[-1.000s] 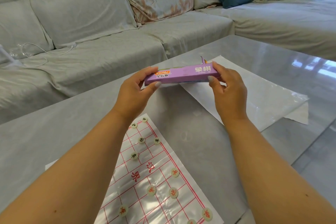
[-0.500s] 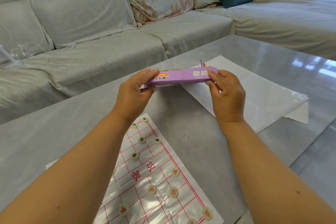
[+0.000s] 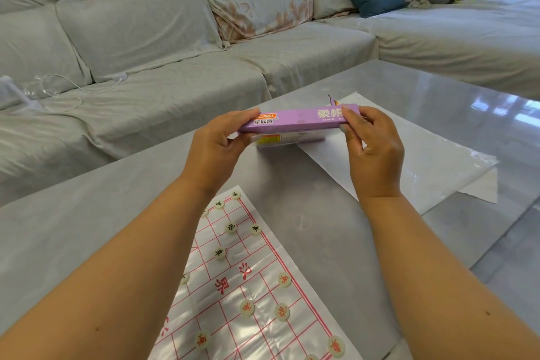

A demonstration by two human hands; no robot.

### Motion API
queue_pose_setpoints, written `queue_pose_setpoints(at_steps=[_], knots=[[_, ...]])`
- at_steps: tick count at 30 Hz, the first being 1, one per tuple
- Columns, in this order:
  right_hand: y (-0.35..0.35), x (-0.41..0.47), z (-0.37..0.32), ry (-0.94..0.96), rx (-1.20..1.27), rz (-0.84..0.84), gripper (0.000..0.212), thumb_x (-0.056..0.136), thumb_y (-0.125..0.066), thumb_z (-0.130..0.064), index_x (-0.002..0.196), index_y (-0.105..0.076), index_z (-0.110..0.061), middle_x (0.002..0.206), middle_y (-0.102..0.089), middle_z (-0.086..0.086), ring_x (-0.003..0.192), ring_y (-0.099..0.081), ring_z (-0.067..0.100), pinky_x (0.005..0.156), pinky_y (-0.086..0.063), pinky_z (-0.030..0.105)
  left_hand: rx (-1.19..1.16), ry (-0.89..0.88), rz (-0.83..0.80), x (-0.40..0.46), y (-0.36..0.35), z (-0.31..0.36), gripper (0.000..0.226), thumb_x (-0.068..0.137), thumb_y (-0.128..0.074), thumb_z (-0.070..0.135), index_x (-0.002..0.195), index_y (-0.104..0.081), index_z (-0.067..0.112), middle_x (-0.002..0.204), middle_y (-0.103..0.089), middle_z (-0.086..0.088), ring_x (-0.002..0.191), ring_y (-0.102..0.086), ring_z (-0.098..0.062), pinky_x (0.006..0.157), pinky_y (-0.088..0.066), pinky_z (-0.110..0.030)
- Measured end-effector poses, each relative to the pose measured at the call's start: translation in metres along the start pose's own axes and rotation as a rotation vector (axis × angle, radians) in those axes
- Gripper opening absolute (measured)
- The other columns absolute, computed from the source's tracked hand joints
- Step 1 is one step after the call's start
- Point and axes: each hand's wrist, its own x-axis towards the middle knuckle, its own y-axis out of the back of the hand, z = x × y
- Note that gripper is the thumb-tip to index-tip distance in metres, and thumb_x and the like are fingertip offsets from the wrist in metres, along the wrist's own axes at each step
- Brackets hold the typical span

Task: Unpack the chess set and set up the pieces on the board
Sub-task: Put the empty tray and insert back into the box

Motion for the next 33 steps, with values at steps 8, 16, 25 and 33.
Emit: queue_pose_setpoints(at_steps=[8, 16, 25, 33], knots=[[0.011, 0.031, -0.01, 0.043, 0.031, 0.044, 0.032, 0.092, -0.056, -0.025, 0.116, -0.066, -0.007, 0.104, -0.063, 0.016, 0.097, -0.053, 0.014, 0.085, -0.038, 0.001, -0.262, 0.103, 0.017, 0.019, 0.013, 0.02, 0.033, 0.09, -0.061, 0.015, 0.122, -0.06, 0.023, 0.115, -0.066, -0.003, 0.106, -0.063, -0.021, 0.081, -0.058, -0.03], [0.022, 0.062, -0.018, 0.041, 0.08, 0.02, 0.032, 0.093, -0.055, -0.028, 0.112, -0.068, -0.007, 0.101, -0.06, 0.017, 0.093, -0.047, 0.007, 0.078, -0.035, -0.006, -0.358, 0.108, 0.033, 0.033, 0.025, 0.037, 0.024, 0.091, -0.059, 0.012, 0.114, -0.062, 0.021, 0.095, -0.07, 0.001, 0.084, -0.07, -0.011, 0.066, -0.058, -0.022], [0.017, 0.072, -0.013, -0.062, 0.085, -0.116, 0.033, 0.09, -0.059, -0.035, 0.117, -0.065, -0.017, 0.117, -0.053, 0.009, 0.105, -0.047, 0.011, 0.085, -0.044, 0.015, -0.197, 0.081, 0.025, 0.047, 0.024, 0.034, 0.021, 0.095, -0.054, 0.024, 0.114, -0.061, 0.027, 0.099, -0.067, 0.007, 0.089, -0.068, -0.01, 0.069, -0.059, -0.025], [0.007, 0.082, -0.014, -0.144, 0.17, -0.196, 0.031, 0.093, -0.053, -0.035, 0.116, -0.062, -0.017, 0.131, -0.052, 0.001, 0.106, -0.041, -0.002, 0.083, -0.036, 0.005, 0.027, -0.091, -0.038, 0.056, 0.023, 0.026, 0.034, 0.099, -0.044, 0.024, 0.131, -0.056, 0.019, 0.129, -0.054, -0.004, 0.104, -0.056, -0.008, 0.07, -0.057, -0.017]])
